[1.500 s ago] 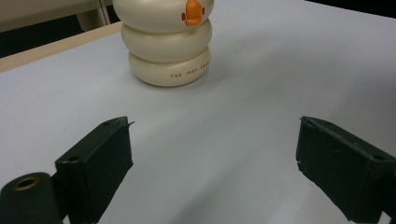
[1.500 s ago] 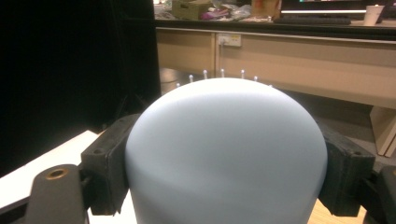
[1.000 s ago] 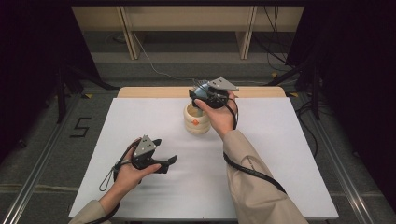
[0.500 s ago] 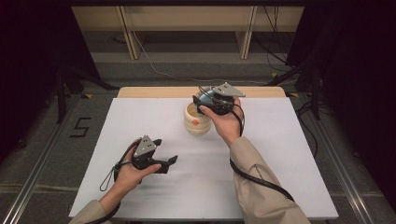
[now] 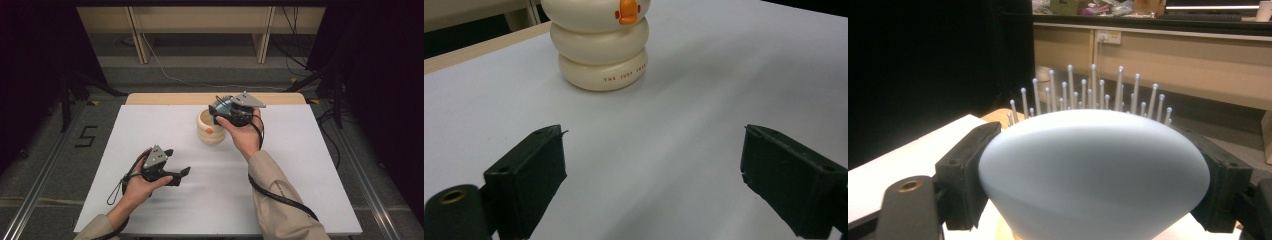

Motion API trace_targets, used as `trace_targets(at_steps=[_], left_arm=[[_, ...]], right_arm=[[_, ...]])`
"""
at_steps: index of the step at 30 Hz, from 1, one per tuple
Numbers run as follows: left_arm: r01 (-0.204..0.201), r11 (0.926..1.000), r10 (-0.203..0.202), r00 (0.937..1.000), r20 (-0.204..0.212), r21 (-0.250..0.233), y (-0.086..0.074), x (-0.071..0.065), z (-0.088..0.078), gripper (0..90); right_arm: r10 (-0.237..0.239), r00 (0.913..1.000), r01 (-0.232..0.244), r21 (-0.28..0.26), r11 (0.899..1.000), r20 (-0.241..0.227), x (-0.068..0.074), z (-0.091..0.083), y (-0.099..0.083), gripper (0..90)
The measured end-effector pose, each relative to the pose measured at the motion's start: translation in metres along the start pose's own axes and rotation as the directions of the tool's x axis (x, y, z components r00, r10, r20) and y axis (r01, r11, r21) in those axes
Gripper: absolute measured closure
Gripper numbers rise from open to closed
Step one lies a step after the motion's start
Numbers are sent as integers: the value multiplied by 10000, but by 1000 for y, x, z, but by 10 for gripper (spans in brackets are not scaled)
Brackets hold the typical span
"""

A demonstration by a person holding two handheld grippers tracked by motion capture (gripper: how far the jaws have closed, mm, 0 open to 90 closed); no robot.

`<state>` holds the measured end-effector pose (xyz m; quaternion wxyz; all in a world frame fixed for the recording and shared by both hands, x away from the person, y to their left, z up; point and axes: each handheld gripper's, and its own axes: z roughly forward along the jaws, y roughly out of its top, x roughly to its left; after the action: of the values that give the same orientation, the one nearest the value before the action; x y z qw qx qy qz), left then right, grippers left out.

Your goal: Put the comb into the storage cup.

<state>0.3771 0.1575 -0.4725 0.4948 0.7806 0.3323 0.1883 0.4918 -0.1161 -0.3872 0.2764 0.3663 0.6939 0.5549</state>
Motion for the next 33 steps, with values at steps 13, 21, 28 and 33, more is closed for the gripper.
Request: trace_targets(at_steps=[13, 21, 28, 33], left_arm=[[-7, 10000, 7, 10000, 9, 25, -1, 0, 1, 105], [-5, 10000, 4, 10000, 17, 30, -1, -1, 1, 105], [-18, 10000, 18, 10000, 13, 31, -1, -1, 1, 105], [-5, 10000, 5, 10000, 10, 45, -1, -1, 1, 105]], right_arm=[[43, 10000, -43, 51, 10000, 0, -1, -5, -4, 200], [48, 10000, -48, 22, 10000, 13, -1, -5, -5, 199], [57, 10000, -58, 44, 10000, 57, -1, -5, -5, 186], [61, 9999, -62, 68, 10000, 83, -2, -5, -5, 166]])
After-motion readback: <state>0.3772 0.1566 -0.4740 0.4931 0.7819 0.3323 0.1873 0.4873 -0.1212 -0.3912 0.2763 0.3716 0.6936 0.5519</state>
